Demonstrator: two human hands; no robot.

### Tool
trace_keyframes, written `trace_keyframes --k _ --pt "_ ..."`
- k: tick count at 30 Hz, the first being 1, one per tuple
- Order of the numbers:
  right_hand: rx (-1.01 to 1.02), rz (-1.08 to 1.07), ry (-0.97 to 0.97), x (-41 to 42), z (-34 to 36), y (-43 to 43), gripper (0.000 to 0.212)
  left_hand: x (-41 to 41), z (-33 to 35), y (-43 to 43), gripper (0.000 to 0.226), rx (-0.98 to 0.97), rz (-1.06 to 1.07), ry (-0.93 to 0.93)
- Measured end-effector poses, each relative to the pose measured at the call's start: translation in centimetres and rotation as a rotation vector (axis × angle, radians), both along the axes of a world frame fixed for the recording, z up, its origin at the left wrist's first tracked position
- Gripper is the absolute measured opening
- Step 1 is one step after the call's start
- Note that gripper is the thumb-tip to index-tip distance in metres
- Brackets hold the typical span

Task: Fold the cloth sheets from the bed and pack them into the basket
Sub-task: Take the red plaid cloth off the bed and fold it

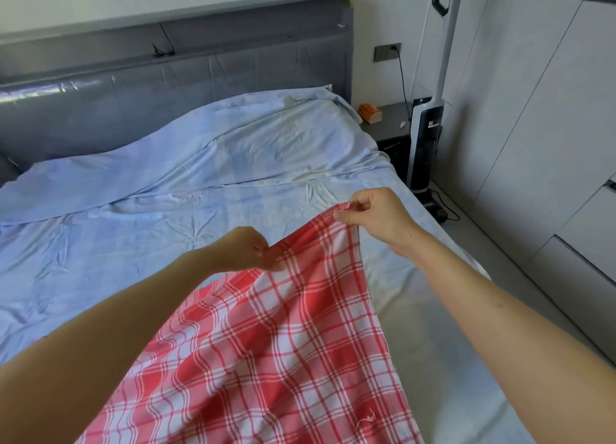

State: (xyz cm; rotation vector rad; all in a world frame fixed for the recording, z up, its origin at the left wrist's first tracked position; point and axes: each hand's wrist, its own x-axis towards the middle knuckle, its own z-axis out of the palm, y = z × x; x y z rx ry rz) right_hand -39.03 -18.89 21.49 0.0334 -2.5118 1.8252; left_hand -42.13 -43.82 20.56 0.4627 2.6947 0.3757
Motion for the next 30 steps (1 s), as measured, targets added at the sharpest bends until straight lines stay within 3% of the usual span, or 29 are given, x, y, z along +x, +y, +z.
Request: trace_keyframes --k 6,10,13,15,19,22,24,26,28,30 --pt "0.023 0.004 -0.015 0.5 -0.5 0.1 0.023 1.5 -3.4 -4.7 0.025 -0.096 -0.027 -0.004" --pt "0.088 -0.001 -0.018 0.3 -1.2 -0.2 0.021 1.5 -4.0 -6.5 0.020 -0.145 -0.021 0.141" --pt "0.134 -0.039 0.005 0.1 -2.1 -0.5 0.032 -1.2 -0.8 -8.1 0.004 -0.160 0.017 0.291" --pt "0.135 -0.079 0.034 -0.1 -2.6 -1.4 0.036 -3.0 1.6 -8.5 0.019 -0.247 -0.007 0.339" --pt "0.066 -0.134 0.087 -0.8 -2.2 -3.0 0.036 -3.0 3.0 -7.0 0.008 -0.423 0.027 0.343" --pt "0.072 -0.099 0.094 -0.5 -1.5 -3.2 0.026 -1.6 1.6 -5.6 0.043 -0.497 0.077 0.270" --pt "0.123 -0.021 0.079 0.7 -1.3 -3.1 0.020 0.4 0.4 -3.1 0.074 -0.366 0.033 0.247" --pt "0.209 0.054 0.038 2.7 -1.4 -2.8 0.019 3.5 0.2 0.6 0.077 0.086 0.004 0.126" --pt "0.278 0.119 0.001 4.8 -1.6 -2.7 0.017 6.0 0.3 3.5 0.046 0.373 -0.008 0.016" --pt "0.320 0.175 -0.030 7.4 -1.5 -2.2 0.014 8.0 0.4 5.0 0.014 0.358 -0.057 0.035"
